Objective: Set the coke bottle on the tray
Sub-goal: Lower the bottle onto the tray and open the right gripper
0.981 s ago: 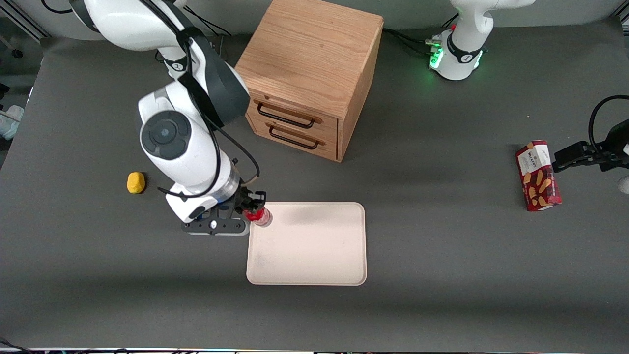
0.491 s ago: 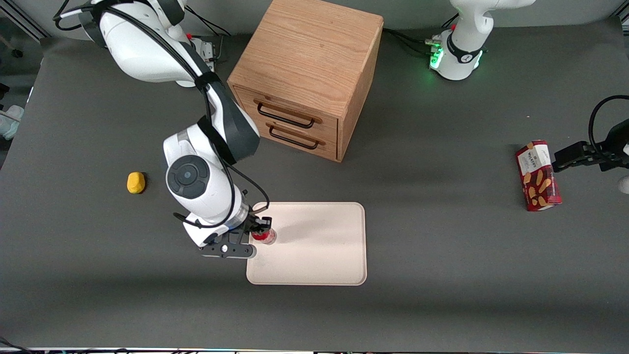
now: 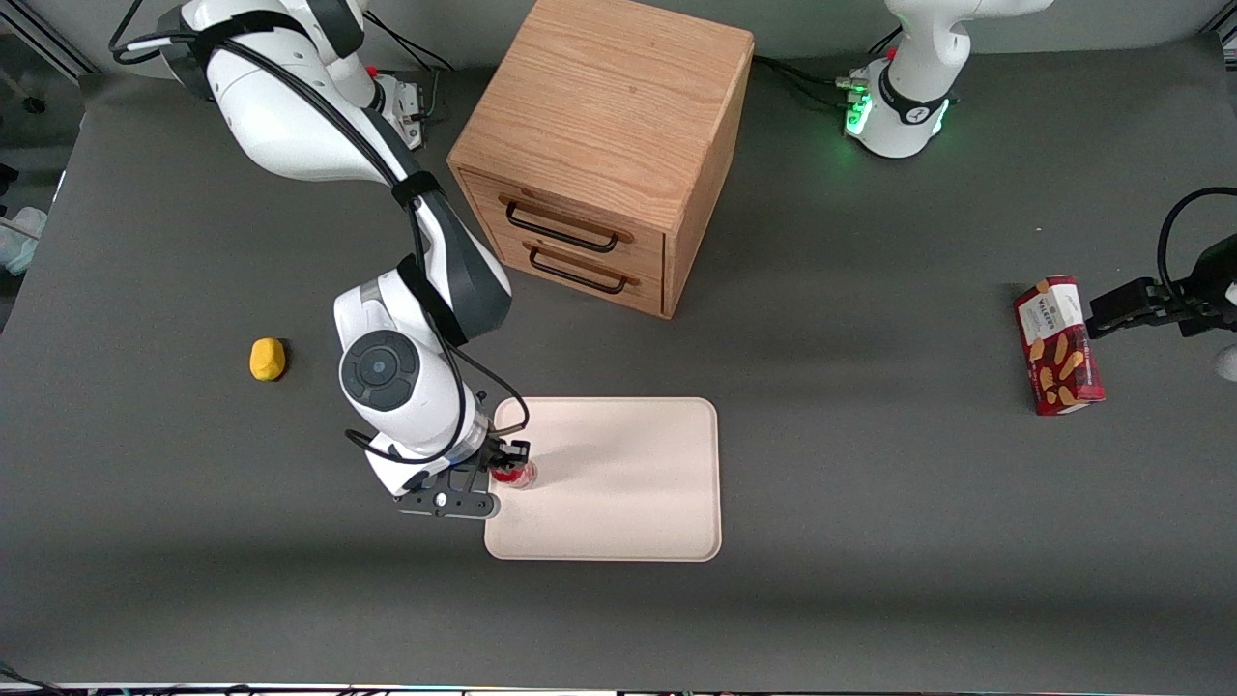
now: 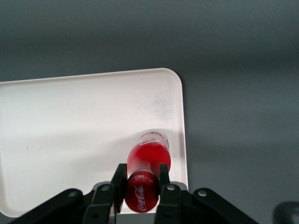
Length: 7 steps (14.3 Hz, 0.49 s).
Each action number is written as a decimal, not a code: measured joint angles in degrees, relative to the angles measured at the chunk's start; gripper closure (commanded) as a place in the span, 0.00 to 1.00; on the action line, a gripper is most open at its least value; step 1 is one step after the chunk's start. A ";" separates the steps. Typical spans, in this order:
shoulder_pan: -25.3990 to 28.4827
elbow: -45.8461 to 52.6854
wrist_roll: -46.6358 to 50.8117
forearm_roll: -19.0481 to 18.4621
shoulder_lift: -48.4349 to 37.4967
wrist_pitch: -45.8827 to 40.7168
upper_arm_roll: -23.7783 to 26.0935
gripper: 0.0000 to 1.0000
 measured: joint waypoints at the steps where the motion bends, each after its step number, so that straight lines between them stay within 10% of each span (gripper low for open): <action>1: 0.01 -0.18 0.00 0.00 0.08 0.29 0.00 1.00; 5: 0.01 -0.59 0.00 -0.01 0.46 1.10 0.00 1.00; 7: 0.01 -0.68 0.00 -0.01 0.58 1.12 0.00 0.44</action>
